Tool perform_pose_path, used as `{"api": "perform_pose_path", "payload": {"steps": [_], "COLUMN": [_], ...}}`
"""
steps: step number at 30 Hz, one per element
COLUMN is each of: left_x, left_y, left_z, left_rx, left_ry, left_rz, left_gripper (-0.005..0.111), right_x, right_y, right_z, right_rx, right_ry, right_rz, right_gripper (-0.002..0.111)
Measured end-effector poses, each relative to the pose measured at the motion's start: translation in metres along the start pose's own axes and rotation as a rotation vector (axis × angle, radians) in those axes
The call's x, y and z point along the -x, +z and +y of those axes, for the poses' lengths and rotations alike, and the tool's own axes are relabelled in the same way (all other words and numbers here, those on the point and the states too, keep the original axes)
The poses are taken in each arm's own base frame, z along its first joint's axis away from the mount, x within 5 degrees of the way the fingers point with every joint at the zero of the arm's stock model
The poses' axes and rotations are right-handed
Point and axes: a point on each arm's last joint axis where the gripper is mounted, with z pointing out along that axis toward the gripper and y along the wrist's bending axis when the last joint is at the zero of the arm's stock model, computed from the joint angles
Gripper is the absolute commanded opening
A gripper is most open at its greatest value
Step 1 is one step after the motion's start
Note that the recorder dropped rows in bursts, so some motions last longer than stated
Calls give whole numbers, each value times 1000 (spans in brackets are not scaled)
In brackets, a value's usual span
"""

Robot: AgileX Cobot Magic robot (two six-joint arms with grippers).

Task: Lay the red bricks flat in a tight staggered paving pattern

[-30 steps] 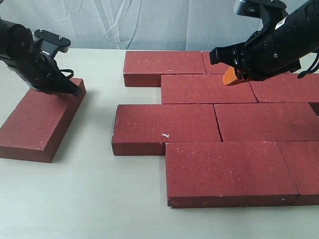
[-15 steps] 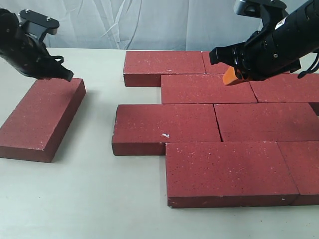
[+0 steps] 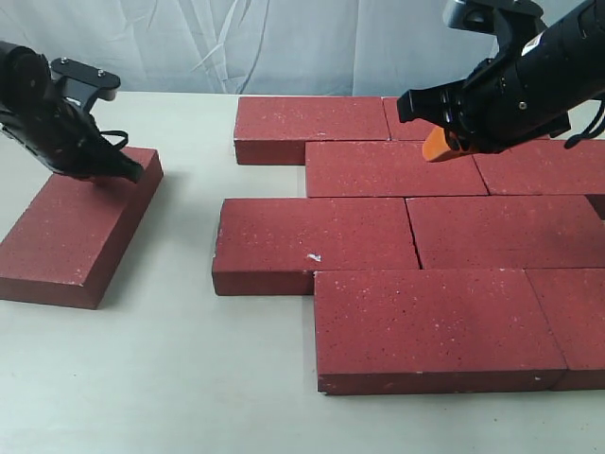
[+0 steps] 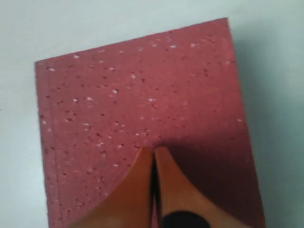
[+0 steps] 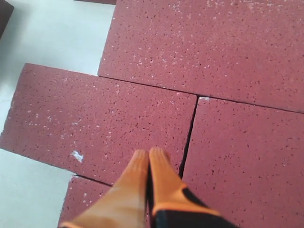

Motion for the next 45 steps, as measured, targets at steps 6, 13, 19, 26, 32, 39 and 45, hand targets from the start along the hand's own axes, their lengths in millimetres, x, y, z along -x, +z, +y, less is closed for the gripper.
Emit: {"api": "perform_pose_path", "payload": {"steps": [6,13,19,26,32,39,45], "left_x": [0,-2,-8,2,4,-10,-24], "left_y": [-2,-8,-21,-67,-104,-116,-119], "left_z": [-23,-38,-41,-37,-36,-41,-50], "left_rx": [-107,-198,-242,-209,-217,-307,-440], "left_ry": [173,306,384,402,382,381,428], "left_rz": [22,66,120,11,-55,62,168], "left_gripper": [0,0,0,0,0,0,0], "right_x": [0,0,0,0,0,0,0], "right_y": [0,0,0,0,0,0,0], "right_z": [0,0,0,0,0,0,0], "right_rx": [0,0,0,0,0,0,0], "right_ry": [0,-2,-4,-4,-4,-6,-6], "right_rz": [0,0,0,0,0,0,0], "right_gripper": [-1,-1,-1,-1,-1,-1,-1]}}
